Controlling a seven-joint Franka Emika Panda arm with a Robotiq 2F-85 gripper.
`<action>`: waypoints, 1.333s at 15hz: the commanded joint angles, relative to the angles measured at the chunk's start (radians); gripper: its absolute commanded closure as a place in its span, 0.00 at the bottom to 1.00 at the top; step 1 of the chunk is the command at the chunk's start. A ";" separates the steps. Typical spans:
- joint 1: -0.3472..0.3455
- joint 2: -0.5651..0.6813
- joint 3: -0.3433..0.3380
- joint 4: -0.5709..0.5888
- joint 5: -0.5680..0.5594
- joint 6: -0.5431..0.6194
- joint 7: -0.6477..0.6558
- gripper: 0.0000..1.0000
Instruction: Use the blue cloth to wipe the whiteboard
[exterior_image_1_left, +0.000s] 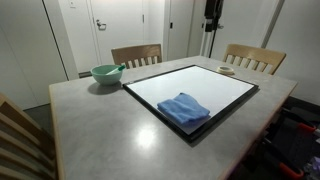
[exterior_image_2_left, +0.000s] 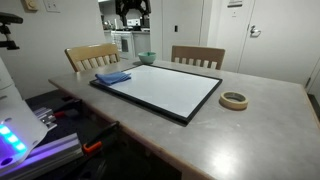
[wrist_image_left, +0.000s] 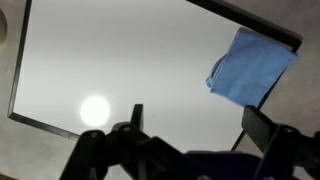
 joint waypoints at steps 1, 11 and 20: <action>0.022 0.078 0.073 0.006 -0.029 0.045 0.208 0.00; 0.079 0.184 0.139 -0.002 -0.021 0.223 0.419 0.00; 0.094 0.221 0.150 -0.009 -0.022 0.231 0.439 0.00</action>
